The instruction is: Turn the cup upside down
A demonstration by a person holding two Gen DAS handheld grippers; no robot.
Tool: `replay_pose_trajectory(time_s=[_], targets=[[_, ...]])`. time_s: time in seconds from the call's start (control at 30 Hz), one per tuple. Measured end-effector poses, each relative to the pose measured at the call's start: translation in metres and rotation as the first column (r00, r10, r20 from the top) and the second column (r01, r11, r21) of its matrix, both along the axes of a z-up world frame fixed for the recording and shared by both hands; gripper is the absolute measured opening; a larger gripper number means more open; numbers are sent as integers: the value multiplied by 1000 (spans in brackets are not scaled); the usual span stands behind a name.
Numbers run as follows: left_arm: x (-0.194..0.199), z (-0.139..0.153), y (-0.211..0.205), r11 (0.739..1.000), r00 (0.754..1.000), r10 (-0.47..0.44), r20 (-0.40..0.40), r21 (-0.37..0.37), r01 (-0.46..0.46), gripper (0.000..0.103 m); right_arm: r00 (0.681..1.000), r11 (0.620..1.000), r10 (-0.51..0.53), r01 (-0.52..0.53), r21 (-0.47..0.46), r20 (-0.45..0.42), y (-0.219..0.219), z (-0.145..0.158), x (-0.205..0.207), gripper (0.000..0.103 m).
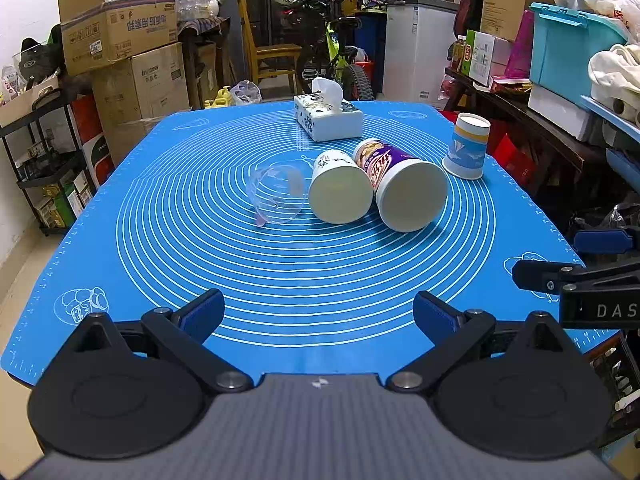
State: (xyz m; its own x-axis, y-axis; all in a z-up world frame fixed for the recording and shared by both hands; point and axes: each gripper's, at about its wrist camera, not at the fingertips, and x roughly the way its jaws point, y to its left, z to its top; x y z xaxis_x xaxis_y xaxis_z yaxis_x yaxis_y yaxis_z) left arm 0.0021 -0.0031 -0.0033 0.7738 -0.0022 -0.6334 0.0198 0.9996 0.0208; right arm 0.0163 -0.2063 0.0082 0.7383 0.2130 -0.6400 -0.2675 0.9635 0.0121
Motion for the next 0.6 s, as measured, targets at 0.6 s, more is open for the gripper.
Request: replay_pose_trajectory(time_s=[0.6], targets=[[1, -5, -5, 1000, 1000, -1, -5, 5, 1, 100, 1000, 1000, -3, 3, 1, -4, -6, -6, 2, 89]])
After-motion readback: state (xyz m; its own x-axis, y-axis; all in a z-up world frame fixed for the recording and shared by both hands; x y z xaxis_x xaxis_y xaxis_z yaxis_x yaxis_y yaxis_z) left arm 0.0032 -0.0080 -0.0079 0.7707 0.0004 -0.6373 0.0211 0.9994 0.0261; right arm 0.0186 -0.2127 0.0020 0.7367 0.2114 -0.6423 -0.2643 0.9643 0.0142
